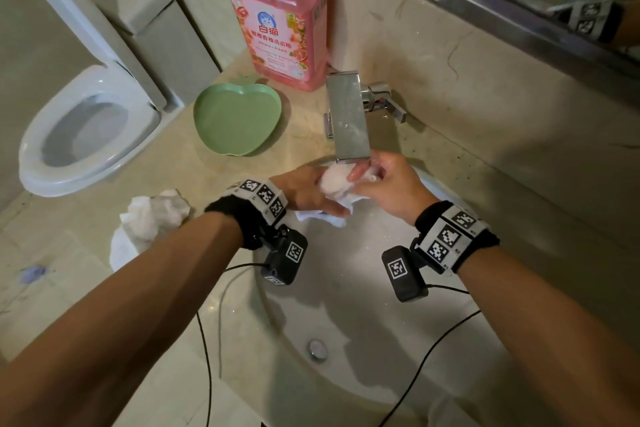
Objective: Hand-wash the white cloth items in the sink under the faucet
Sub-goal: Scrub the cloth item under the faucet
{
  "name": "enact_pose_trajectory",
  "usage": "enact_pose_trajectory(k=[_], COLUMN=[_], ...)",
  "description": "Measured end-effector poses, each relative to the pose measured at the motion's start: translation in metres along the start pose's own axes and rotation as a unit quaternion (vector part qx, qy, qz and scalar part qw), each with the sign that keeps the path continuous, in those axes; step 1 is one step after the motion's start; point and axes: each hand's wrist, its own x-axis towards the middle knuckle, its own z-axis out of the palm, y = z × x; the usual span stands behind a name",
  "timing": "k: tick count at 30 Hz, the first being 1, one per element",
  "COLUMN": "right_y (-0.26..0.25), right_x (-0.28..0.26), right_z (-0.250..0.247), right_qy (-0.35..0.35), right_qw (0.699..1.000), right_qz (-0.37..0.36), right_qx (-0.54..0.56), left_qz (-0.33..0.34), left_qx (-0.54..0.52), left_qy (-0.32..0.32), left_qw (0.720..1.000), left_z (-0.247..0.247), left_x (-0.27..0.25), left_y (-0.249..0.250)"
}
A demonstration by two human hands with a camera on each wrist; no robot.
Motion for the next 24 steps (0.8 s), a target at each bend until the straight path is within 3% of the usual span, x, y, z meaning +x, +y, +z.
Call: enact_pose_trajectory(k=[2, 6, 8, 12, 15, 18, 22, 24], right_y=[0.002, 0.006, 0.009, 0.013, 0.009, 0.009, 0.008, 0.005], right_x=[-0.002, -0.005, -0.004, -0.003, -0.003, 0.000, 0.005, 0.008], right_z=[-0.006, -0.020, -0.026, -0.026, -0.022, -0.022, -0.015, -0.009], right_qy=[0.002, 0.000, 0.010, 0.026, 0.005, -0.034, -0.105, -0.110], right_qw=[1.000, 1.000, 0.999, 0.998, 0.999, 0.999, 0.992, 0.988], right_qz=[-0.006, -0.029, -0.039, -0.060, -0.055, -0.002, 0.044, 0.040], right_qx=[0.008, -0.003, -0.001, -0.008, -0.001, 0.035, -0.053, -0.105], left_qz=[-0.013, 0.038, 0.049, 0.030, -0.020, -0.029, 0.052, 0.061], left_qx=[-0.022, -0.235, -0.248, -0.026, 0.064, 0.190, 0.220, 0.257], left_qy=[-0.015, -0.093, -0.108, 0.030, 0.077, 0.141, 0.144, 0.134], left_qw=[1.000, 0.967, 0.961, 0.999, 0.995, 0.971, 0.963, 0.955], left_z=[0.006, 0.010, 0.011, 0.010, 0.011, 0.010, 0.004, 0.001], left_x=[0.005, 0.004, 0.003, 0.012, 0.020, 0.017, 0.003, -0.005], left_y=[0.009, 0.019, 0.019, 0.007, 0.006, 0.009, 0.006, 0.005])
